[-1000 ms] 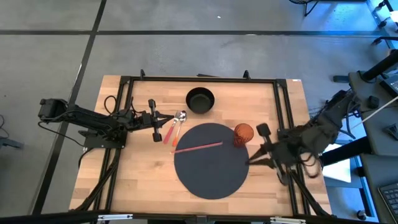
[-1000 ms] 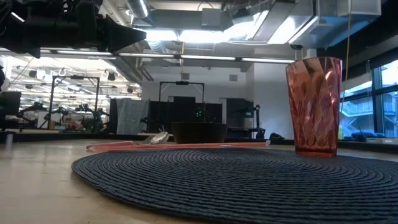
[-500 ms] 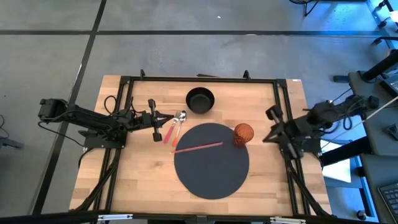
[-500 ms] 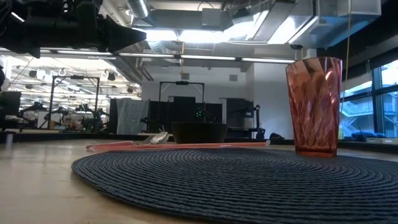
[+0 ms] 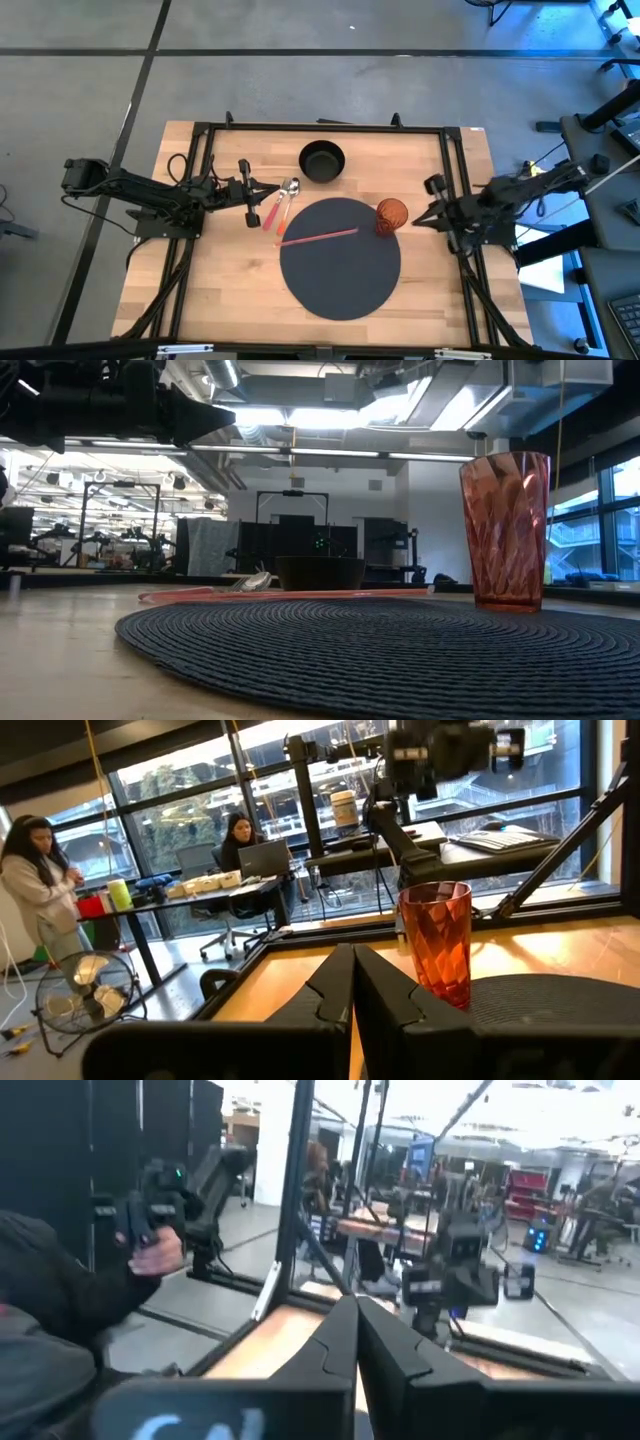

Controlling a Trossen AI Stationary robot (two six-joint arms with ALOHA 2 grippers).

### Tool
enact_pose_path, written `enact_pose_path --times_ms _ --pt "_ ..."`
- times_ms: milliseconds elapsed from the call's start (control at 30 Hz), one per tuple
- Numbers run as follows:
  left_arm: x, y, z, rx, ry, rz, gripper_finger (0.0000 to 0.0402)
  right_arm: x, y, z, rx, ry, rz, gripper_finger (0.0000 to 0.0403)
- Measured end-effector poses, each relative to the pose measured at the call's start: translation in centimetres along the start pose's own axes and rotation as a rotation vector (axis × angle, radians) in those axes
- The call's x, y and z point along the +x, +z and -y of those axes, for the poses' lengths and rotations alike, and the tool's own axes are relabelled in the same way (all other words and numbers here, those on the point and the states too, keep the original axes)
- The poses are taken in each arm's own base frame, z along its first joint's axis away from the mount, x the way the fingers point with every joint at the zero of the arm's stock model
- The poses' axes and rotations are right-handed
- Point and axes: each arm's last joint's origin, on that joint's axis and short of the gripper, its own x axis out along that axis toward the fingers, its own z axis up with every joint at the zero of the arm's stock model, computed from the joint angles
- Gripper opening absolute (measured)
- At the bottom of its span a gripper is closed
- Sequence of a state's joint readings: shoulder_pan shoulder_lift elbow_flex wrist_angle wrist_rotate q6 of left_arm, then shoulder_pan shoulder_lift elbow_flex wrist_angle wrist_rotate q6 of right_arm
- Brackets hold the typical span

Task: Pick & Place Utensil
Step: Put the orange straw into the brown glass on the gray mat

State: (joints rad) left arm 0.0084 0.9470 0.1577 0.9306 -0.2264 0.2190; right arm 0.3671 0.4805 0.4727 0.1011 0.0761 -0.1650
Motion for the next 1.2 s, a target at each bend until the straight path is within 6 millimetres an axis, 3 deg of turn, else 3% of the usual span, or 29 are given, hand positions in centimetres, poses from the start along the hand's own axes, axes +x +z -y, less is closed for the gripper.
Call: enact_pose_path --times_ms 300,433,533,700,933,1200 --pt "0.0 0.0 0.0 -0.006 0.0 0.0 0.0003 0.3 -3.7 -0.2 -0.018 -0.004 0.029 0.0014" --pt "0.0 0.0 0.0 -0.007 0.0 0.0 0.0003 -0.1 -3.3 0.4 0.002 -0.079 0.052 0.0014" --pt "0.0 0.0 0.0 -0.007 0.0 -0.001 0.0003 -1.3 -1.9 0.5 -0.028 -0.039 0.153 0.0008" --pt "0.0 -0.1 0.0 -0.004 -0.003 -0.014 0.0003 -3.1 -1.4 0.6 -0.066 -0.036 0.224 0.0004" --pt "0.0 -0.2 0.0 0.023 -0.004 -0.016 0.0003 -4.8 -1.9 0.8 -0.057 -0.118 0.172 0.0019" --pt "0.0 -0.2 0.1 -0.044 -0.02 -0.014 0.0003 -4.4 -3.1 0.8 -0.062 -0.151 0.038 0.0021"
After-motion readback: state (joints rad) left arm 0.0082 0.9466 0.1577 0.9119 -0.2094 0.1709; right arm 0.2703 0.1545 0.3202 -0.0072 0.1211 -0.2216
